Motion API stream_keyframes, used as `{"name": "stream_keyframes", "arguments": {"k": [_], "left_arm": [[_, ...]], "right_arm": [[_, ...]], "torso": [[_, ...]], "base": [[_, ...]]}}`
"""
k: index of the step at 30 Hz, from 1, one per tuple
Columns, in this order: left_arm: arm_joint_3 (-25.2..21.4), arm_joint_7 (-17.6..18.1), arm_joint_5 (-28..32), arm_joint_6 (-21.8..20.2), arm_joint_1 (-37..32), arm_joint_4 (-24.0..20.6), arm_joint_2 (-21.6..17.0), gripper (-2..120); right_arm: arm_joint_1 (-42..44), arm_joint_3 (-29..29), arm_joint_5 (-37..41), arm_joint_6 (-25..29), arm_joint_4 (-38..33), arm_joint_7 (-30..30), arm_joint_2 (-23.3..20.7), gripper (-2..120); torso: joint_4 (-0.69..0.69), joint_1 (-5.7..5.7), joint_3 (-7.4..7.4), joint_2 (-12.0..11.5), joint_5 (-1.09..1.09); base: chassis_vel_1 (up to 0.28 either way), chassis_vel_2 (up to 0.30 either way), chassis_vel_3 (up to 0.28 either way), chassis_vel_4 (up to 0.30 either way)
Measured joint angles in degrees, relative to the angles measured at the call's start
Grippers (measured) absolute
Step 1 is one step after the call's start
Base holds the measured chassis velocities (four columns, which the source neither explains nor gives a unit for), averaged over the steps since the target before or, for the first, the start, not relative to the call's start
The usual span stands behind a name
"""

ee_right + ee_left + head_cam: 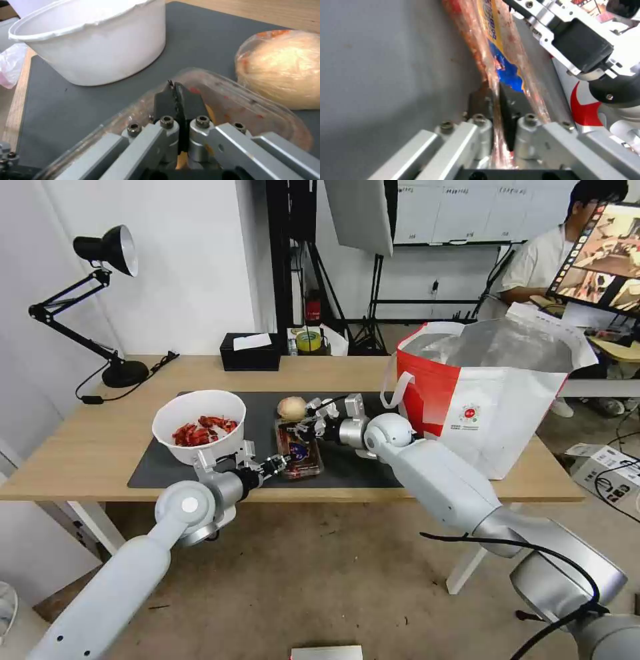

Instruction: Pick up the trash from the table and place it into the takeout bag.

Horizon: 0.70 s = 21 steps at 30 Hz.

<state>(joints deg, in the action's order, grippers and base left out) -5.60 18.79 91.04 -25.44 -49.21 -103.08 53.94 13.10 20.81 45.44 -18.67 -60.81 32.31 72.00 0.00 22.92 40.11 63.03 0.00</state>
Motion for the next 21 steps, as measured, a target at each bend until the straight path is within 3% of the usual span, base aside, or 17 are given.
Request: {"name": "stream_keyframes", "arguments": {"k": [8, 14, 18, 20, 21], "left_arm": [[-0.5, -0.3, -0.3, 0.2, -0.7, 0.0, -0.2, 0], [-1.0, 0.0, -0.3, 0.2, -0.9, -0.8, -0.3, 0], [-1.6, 0.0, -0.3, 0.3, -1.2, -1.6, -0.2, 0], [-2.3, -0.1, -0.3, 0.7, -1.8, -2.7, -0.2, 0], [-2.3, -0.1, -0.3, 0.7, -1.8, -2.7, -0.2, 0]], "right_arm": [[0.9, -1.1, 0.2, 0.3, 0.1, 0.3, 0.3, 0], [2.6, -3.0, 2.6, 1.2, -4.5, -0.6, -1.6, 0], [4.5, -4.0, 6.1, 2.2, -10.7, -4.8, -4.0, 0], [7.7, -5.6, 10.2, 4.1, -19.8, -14.0, -6.8, 0], [7.7, -5.6, 10.2, 4.1, -19.8, -14.0, -6.8, 0]], "torso": [[0.00, 0.00, 0.00, 0.0, 0.00], [0.01, 0.00, 0.00, 0.0, 0.00], [0.00, 0.00, 0.00, 0.0, 0.00], [0.01, 0.00, 0.00, 0.0, 0.00], [0.01, 0.00, 0.00, 0.0, 0.00]], "base": [[0.000, 0.000, 0.000, 0.000], [0.000, 0.000, 0.000, 0.000], [0.000, 0.000, 0.000, 0.000], [0.000, 0.000, 0.000, 0.000], [0.000, 0.000, 0.000, 0.000]]}}
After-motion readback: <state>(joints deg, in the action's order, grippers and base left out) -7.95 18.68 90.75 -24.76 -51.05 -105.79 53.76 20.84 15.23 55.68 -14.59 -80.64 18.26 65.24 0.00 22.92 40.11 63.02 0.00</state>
